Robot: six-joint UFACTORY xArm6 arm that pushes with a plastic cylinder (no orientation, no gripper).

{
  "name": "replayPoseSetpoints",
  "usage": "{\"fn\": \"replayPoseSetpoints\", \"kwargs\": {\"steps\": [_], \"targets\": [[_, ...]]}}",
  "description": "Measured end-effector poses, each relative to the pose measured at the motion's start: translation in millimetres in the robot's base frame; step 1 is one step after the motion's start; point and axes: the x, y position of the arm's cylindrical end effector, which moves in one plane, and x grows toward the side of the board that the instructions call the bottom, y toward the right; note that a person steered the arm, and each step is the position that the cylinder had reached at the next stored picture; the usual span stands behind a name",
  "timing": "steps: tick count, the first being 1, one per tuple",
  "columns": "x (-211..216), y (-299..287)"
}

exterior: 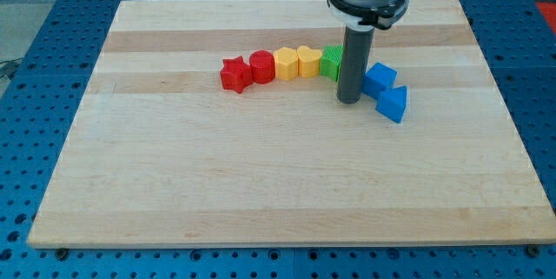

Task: Move the blue triangle slightly upwards

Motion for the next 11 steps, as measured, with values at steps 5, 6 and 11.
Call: {"fn": "replayPoseSetpoints", "kwargs": {"steps": [5, 6, 11], "targets": [[92, 25], [87, 55], [50, 72]]}}
